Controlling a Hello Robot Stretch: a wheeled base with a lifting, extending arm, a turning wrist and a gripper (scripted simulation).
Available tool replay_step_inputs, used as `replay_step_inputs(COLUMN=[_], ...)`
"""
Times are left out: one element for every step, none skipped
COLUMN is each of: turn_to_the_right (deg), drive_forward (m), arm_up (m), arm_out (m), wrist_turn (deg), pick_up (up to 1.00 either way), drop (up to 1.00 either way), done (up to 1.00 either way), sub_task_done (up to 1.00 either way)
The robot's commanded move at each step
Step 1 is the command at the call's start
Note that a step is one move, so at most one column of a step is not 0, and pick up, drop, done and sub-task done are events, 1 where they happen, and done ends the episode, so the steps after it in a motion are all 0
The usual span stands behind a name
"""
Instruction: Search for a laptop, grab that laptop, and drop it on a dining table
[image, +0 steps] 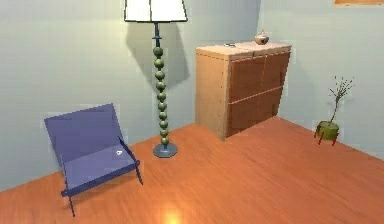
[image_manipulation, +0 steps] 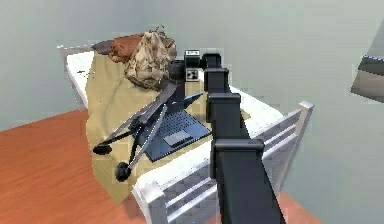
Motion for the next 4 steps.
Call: replay_step_inputs(turn_to_the_right=[0.0,0.0,0.0,0.0], drive_forward=[0.00,0.00,0.00,0.00], arm_up=[0.00,0.00,-0.30,0.00], arm_out=[0.00,0.00,0.00,0.00], wrist_turn=[45.0,45.0,0.0,0.0], pick_up=[0.00,0.00,0.00,1.00], drop=[0.00,0.00,0.00,0.00], done=[0.00,0.00,0.00,0.00], sub_task_done=[0.00,0.00,0.00,0.00])
